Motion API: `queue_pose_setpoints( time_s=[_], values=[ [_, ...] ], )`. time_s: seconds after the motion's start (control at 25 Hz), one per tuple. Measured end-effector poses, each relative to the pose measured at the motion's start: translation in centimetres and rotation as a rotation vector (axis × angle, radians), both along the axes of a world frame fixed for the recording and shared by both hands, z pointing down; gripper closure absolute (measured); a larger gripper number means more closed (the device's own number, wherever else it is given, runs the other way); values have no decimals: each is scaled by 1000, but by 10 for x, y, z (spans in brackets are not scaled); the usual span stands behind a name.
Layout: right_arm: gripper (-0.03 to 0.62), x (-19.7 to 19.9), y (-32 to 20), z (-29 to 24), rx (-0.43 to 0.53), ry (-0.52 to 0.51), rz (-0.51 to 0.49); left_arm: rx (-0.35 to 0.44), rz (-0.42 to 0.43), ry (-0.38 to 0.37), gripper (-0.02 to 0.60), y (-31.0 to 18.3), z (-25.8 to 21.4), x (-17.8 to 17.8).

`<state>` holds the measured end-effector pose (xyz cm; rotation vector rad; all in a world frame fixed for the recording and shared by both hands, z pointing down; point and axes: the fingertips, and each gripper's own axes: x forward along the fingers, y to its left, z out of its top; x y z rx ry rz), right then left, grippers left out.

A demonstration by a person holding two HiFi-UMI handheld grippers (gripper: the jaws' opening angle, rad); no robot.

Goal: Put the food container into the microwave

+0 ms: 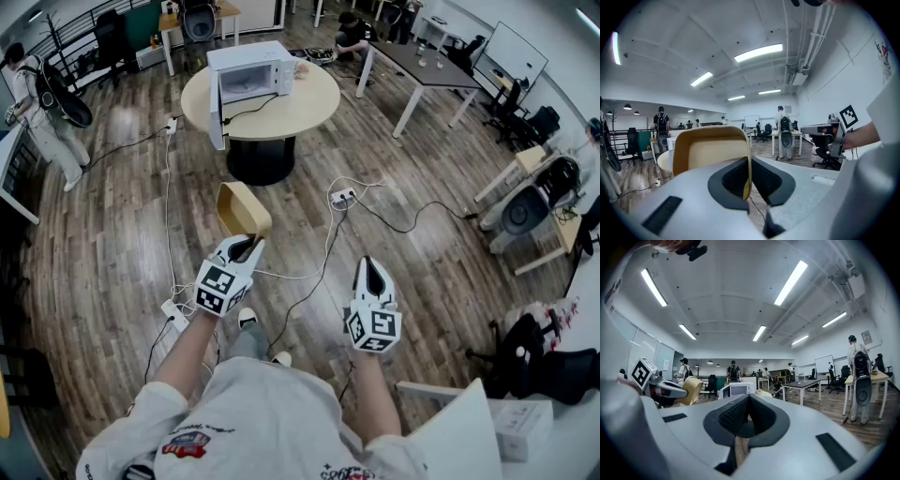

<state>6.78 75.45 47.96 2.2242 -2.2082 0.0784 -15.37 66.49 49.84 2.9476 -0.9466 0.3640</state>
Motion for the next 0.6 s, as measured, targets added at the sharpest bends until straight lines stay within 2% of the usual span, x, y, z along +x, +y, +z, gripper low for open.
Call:
queue_pose_setpoints(
  time_s=[0.28,0.6],
  values=[
    [592,3,-7,7,-35,10,26,-8,3,-4,571,-6,1,-1],
    [592,6,-7,19,-48,-33,9,-22,-2,-21,571,-5,8,1]
  ],
)
